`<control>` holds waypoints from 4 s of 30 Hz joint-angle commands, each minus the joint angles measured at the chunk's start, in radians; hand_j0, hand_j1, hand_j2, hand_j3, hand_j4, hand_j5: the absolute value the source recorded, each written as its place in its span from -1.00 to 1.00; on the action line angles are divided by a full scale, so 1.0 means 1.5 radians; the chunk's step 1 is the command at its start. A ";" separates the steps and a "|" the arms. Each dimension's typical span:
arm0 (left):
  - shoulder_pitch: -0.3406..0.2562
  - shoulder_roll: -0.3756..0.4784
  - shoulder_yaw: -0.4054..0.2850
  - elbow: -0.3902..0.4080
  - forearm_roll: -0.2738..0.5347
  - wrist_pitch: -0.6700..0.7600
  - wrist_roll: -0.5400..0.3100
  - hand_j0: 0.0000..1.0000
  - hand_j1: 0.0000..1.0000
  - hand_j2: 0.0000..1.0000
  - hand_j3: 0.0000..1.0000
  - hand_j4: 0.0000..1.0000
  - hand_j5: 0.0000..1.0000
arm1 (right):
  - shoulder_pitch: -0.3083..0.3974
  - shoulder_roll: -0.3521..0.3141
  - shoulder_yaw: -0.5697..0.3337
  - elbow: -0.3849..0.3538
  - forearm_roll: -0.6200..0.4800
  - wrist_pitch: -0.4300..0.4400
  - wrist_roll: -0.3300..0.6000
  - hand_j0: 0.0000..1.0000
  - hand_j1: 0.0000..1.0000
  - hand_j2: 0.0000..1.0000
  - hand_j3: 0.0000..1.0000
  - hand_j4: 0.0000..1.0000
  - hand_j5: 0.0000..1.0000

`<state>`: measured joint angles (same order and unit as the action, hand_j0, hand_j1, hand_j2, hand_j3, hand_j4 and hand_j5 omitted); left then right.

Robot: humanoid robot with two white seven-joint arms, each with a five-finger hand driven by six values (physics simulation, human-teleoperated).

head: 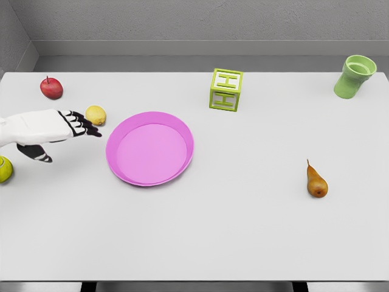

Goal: Put the lemon on the plate with left arm

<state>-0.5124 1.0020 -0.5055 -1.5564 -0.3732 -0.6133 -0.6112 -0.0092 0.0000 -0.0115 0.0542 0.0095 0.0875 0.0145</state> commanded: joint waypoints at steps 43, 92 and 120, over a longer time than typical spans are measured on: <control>-0.203 -0.310 -0.005 0.424 -0.239 0.002 0.000 1.00 1.00 1.00 1.00 1.00 1.00 | 0.003 0.000 -0.001 0.005 0.000 0.000 0.000 1.00 1.00 1.00 1.00 1.00 1.00; -0.230 -0.348 -0.005 0.502 -0.296 0.002 0.044 1.00 1.00 1.00 1.00 1.00 1.00 | 0.003 0.000 -0.001 0.004 0.000 0.000 0.000 1.00 1.00 1.00 1.00 1.00 1.00; -0.235 -0.358 -0.006 0.501 -0.334 0.002 0.043 0.98 0.98 0.98 0.98 0.98 0.98 | 0.003 0.000 -0.001 0.004 0.000 0.000 0.000 1.00 1.00 1.00 1.00 1.00 1.00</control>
<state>-0.8652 0.4648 -0.5156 -0.8062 -0.8783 -0.6133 -0.5469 -0.0046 0.0000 -0.0125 0.0603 0.0091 0.0875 0.0137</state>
